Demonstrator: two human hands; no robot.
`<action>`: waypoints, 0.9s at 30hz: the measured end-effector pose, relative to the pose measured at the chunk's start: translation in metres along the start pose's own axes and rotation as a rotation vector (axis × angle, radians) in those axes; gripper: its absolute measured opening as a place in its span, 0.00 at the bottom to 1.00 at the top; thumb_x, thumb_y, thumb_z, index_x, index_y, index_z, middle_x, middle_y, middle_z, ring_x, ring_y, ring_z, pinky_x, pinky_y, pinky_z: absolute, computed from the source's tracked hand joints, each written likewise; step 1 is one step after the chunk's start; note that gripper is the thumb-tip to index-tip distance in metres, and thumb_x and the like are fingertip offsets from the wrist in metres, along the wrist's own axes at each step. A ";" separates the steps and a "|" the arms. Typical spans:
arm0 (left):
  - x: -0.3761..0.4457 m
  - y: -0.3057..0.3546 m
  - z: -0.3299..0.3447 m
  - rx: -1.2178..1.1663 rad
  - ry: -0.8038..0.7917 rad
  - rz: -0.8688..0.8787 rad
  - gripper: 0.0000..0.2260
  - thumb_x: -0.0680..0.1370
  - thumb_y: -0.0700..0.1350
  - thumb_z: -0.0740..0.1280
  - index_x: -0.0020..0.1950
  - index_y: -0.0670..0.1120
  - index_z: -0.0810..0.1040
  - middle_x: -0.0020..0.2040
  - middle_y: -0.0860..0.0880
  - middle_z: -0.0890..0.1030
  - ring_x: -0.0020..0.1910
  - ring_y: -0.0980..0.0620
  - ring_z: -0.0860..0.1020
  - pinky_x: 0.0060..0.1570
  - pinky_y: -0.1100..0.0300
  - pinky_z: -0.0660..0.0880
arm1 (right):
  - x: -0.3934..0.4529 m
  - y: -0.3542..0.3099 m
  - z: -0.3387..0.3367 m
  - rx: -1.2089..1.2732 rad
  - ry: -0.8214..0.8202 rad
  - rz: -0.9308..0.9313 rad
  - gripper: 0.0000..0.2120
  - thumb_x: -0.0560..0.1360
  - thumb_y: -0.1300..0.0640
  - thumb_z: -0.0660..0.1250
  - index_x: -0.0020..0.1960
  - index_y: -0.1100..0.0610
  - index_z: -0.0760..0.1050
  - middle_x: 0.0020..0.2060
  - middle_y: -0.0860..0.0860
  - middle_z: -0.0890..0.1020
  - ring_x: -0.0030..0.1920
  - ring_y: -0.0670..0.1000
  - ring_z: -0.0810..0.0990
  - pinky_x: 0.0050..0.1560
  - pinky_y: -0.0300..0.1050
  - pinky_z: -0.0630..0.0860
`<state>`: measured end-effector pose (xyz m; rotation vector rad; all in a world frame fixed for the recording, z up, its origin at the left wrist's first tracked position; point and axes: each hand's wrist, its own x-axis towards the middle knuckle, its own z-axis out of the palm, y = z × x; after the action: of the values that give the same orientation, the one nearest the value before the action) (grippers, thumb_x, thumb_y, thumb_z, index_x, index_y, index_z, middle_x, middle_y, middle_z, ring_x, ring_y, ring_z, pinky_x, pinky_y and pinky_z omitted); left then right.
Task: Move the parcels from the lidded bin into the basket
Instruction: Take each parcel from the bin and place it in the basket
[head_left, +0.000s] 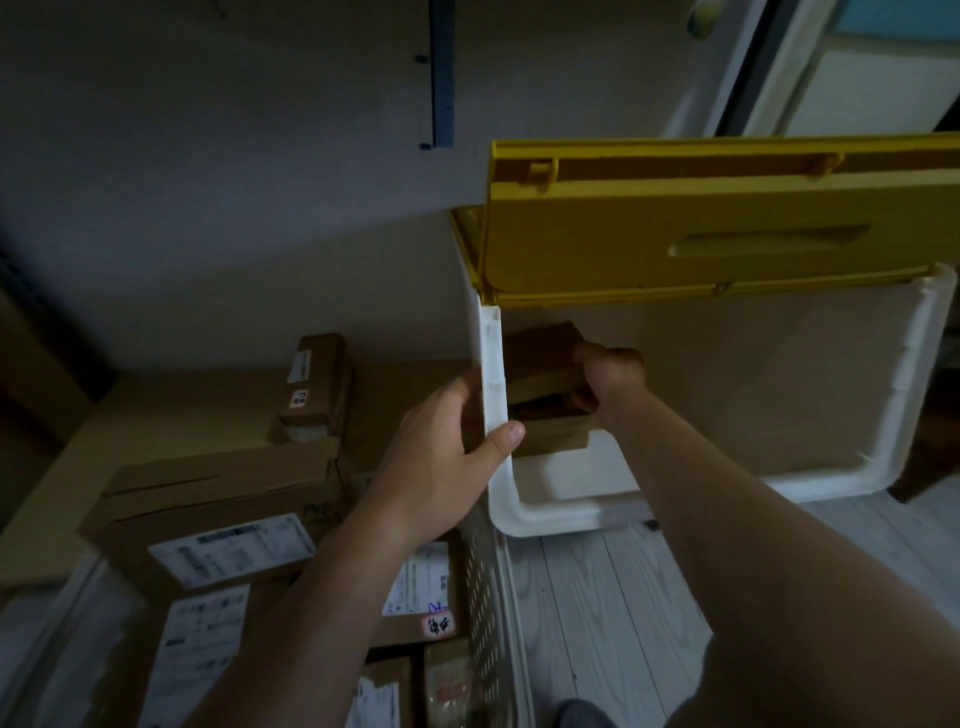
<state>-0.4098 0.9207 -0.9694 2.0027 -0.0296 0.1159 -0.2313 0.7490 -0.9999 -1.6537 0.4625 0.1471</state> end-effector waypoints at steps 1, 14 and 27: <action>-0.002 0.001 0.000 -0.030 0.024 -0.005 0.25 0.78 0.59 0.69 0.73 0.53 0.72 0.62 0.55 0.81 0.60 0.55 0.81 0.58 0.49 0.81 | -0.006 -0.004 -0.005 0.049 -0.025 0.036 0.02 0.79 0.57 0.67 0.50 0.55 0.75 0.45 0.54 0.75 0.45 0.55 0.75 0.54 0.56 0.81; -0.042 0.038 -0.017 0.049 0.207 0.107 0.13 0.81 0.43 0.67 0.64 0.57 0.76 0.60 0.60 0.79 0.57 0.68 0.77 0.47 0.73 0.74 | -0.086 -0.012 -0.098 0.056 -0.110 -0.042 0.10 0.81 0.54 0.61 0.60 0.55 0.73 0.53 0.57 0.78 0.53 0.56 0.77 0.52 0.52 0.76; -0.069 0.056 -0.028 0.050 0.181 0.146 0.10 0.81 0.44 0.67 0.59 0.58 0.77 0.58 0.60 0.80 0.59 0.61 0.78 0.53 0.65 0.74 | -0.179 -0.025 -0.179 0.055 -0.068 -0.272 0.09 0.82 0.54 0.58 0.54 0.53 0.76 0.52 0.57 0.78 0.51 0.56 0.78 0.49 0.52 0.75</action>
<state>-0.4843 0.9203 -0.9142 2.0310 -0.0576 0.3940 -0.4153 0.6137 -0.8871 -1.6349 0.1856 -0.0112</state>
